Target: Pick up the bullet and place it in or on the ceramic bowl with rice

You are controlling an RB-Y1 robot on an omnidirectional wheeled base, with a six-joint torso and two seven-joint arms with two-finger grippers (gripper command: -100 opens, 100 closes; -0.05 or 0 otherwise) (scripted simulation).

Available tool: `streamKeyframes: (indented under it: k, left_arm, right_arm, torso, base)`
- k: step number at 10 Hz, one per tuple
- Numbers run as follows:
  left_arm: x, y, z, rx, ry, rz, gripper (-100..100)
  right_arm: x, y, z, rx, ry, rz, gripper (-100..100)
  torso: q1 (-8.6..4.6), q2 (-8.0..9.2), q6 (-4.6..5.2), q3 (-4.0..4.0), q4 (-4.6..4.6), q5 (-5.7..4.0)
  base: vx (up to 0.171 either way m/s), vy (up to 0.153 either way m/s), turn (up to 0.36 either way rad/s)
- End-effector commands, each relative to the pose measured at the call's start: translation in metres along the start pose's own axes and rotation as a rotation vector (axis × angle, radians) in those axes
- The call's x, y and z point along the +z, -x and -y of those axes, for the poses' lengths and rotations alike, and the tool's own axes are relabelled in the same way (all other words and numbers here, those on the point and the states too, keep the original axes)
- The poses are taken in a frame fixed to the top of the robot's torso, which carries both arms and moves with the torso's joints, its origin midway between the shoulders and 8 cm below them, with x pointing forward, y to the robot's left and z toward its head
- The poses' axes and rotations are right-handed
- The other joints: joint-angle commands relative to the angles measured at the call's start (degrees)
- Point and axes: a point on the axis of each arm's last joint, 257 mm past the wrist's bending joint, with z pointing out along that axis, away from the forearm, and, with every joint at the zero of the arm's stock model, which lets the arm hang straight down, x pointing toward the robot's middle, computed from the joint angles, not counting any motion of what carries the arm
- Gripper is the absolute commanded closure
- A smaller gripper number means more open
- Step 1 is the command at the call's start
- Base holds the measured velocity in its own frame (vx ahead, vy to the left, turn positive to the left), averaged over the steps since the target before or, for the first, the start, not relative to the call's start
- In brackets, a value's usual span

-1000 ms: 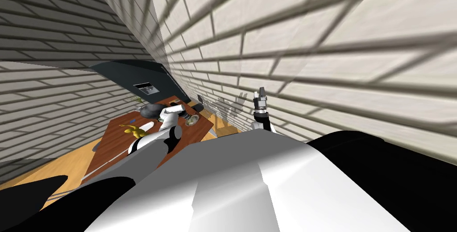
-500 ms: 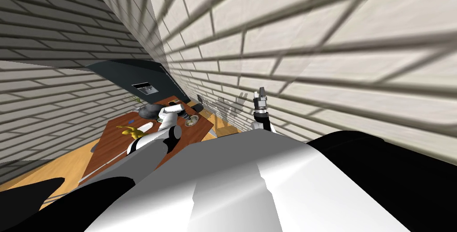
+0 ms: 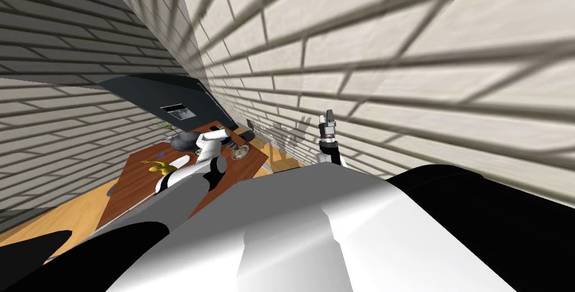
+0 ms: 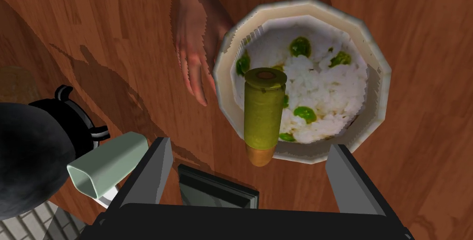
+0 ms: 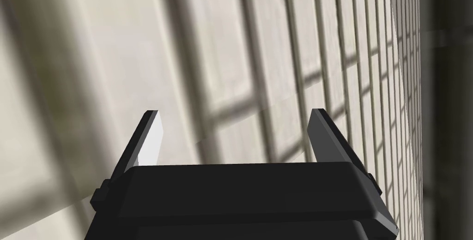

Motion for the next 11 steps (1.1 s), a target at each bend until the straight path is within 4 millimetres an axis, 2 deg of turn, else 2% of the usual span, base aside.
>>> streamKeyframes:
  k: [1,4,5,6,11]
  left_arm:
    - [-0.009,0.005,0.006,-0.009,0.000,0.004,-100]
    - [-0.027,0.011,0.022,-0.027,-0.001,0.012,-100]
    - [-0.024,0.009,0.019,-0.023,-0.003,0.010,-100]
    - [-0.024,0.009,0.019,-0.024,-0.001,0.011,0]
    - [-0.024,0.009,0.019,-0.024,-0.001,0.011,0]
  right_arm:
    - [0.000,0.000,0.000,0.000,0.000,0.000,0]
    - [0.000,0.000,0.000,0.000,0.000,0.000,0]
    - [0.000,0.000,0.000,0.000,0.000,0.000,0]
    - [0.000,0.000,0.000,0.000,0.000,0.000,0]
    - [0.000,0.000,0.000,0.000,0.000,0.000,0]
  torso:
    - [0.00,0.00,0.00,0.00,0.00,0.00]
    - [0.00,0.01,-0.01,0.01,0.00,0.00]
    - [0.00,0.01,-0.01,0.01,0.00,0.00]
    - [0.01,-0.06,-0.03,-0.03,-0.02,0.02]
    - [0.01,-0.15,-0.03,-0.09,-0.04,0.02]
  base:
    - [-0.046,0.001,-0.059]
    - [-0.037,0.000,-0.066]
    - [-0.015,0.002,-0.015]
    - [0.000,0.000,0.000]
    - [0.000,0.000,0.000]
